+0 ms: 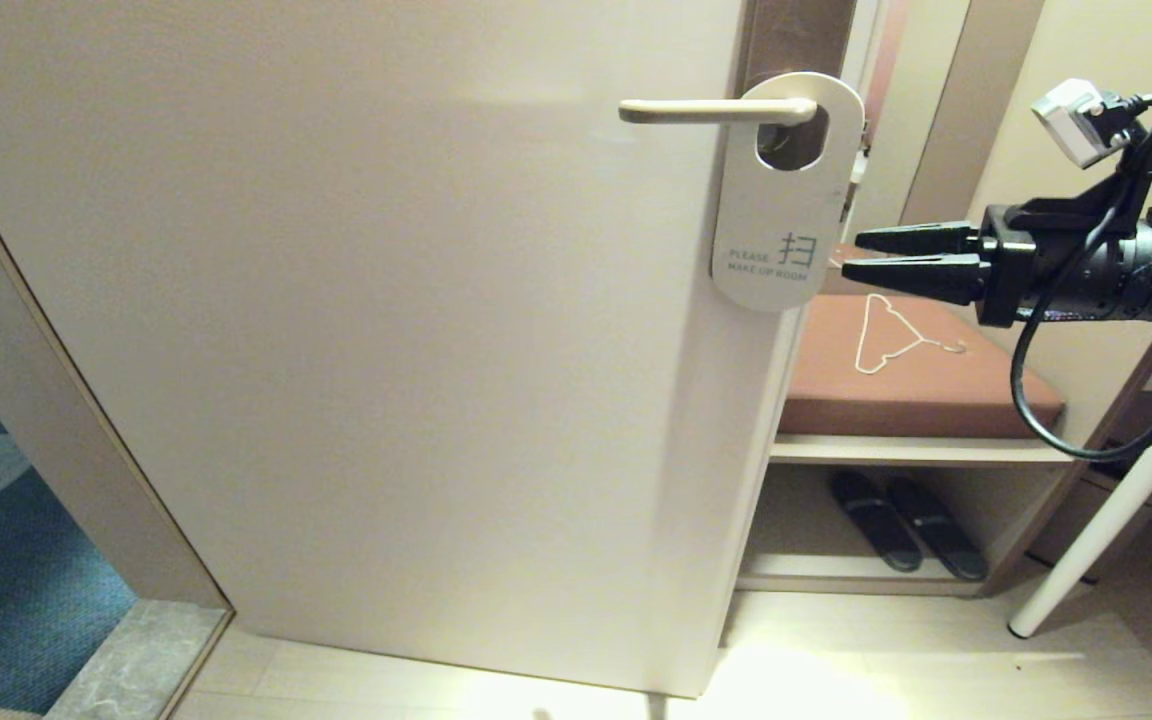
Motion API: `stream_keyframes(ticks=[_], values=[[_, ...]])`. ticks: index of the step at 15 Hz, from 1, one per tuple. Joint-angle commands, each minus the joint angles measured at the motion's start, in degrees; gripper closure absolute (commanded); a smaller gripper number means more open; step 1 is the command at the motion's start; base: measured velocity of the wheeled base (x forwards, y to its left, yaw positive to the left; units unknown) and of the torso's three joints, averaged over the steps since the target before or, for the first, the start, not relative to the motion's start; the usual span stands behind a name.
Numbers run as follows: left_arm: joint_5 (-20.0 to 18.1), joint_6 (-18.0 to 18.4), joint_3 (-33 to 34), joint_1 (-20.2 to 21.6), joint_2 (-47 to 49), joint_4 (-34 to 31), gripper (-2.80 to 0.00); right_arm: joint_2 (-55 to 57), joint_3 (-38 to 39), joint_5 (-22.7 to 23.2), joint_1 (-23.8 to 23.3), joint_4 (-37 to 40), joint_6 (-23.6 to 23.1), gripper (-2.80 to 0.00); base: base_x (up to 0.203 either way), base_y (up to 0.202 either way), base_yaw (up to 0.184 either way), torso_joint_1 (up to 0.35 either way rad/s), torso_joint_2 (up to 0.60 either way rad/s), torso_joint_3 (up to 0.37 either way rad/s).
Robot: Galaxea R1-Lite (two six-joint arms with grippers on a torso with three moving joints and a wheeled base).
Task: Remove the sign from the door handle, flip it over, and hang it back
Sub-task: Take down the sign
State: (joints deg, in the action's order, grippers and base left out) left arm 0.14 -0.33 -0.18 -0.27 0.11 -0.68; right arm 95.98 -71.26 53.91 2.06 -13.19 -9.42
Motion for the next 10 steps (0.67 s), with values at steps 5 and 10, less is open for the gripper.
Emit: stream_keyframes(ticks=[5, 10], values=[[0.0, 0.0, 0.0, 0.0, 0.6, 0.0, 0.0, 2.4, -2.1, 0.3, 1.2, 0.1, 0.1, -2.8, 0.0, 0.0, 0.0, 0.0, 0.0, 0.0], [0.0, 0.0, 0.0, 0.0, 0.6, 0.0, 0.0, 3.1, -3.9, 0.7, 3.1, 0.1, 2.4, -2.8, 0.0, 0.0, 0.0, 0.0, 0.0, 0.0]])
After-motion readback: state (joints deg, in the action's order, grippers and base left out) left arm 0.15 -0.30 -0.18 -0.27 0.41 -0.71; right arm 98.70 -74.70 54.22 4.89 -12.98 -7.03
